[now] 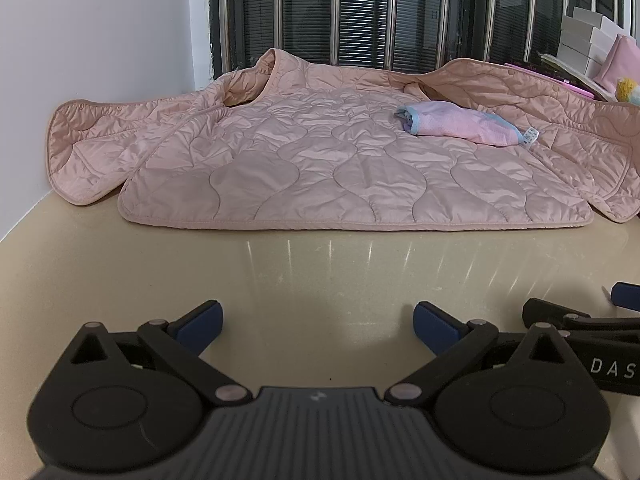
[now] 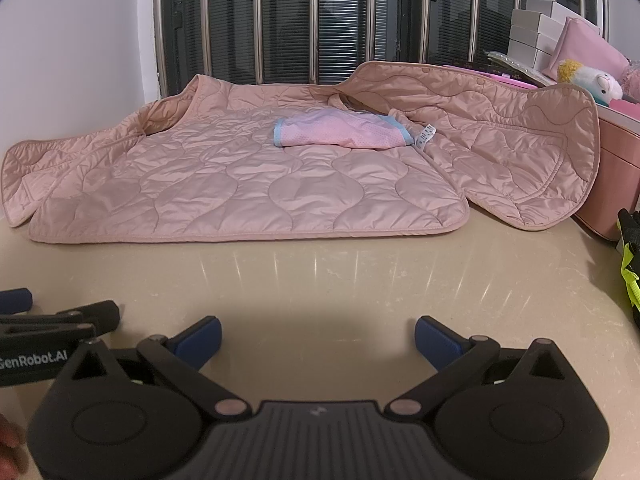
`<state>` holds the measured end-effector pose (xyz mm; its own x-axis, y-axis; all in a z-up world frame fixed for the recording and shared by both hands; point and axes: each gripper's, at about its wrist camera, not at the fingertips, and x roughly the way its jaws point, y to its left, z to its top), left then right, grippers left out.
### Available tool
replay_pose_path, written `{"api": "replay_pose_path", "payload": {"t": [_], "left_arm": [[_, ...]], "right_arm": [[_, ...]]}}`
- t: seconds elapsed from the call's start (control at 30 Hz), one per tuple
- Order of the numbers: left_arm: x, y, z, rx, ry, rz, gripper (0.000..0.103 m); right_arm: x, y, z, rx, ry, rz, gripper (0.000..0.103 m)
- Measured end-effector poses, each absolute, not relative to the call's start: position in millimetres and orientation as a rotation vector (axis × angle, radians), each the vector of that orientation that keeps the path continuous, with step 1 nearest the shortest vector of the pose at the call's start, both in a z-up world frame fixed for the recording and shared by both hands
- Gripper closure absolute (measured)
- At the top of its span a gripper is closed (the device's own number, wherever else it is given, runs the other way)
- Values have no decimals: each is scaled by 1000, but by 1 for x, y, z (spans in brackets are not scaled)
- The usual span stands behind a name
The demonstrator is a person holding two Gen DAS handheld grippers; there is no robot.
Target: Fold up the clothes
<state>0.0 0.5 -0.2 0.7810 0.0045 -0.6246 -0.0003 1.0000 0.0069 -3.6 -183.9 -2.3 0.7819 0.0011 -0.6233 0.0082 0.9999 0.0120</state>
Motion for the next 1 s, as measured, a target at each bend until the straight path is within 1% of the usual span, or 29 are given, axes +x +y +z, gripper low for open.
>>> {"api": "replay_pose_path", "payload": {"t": [1.0], "left_arm": [[0, 0, -1, 3, 673, 9, 1]], "right_arm": [[-4, -184, -2, 16, 672, -3, 0]]}}
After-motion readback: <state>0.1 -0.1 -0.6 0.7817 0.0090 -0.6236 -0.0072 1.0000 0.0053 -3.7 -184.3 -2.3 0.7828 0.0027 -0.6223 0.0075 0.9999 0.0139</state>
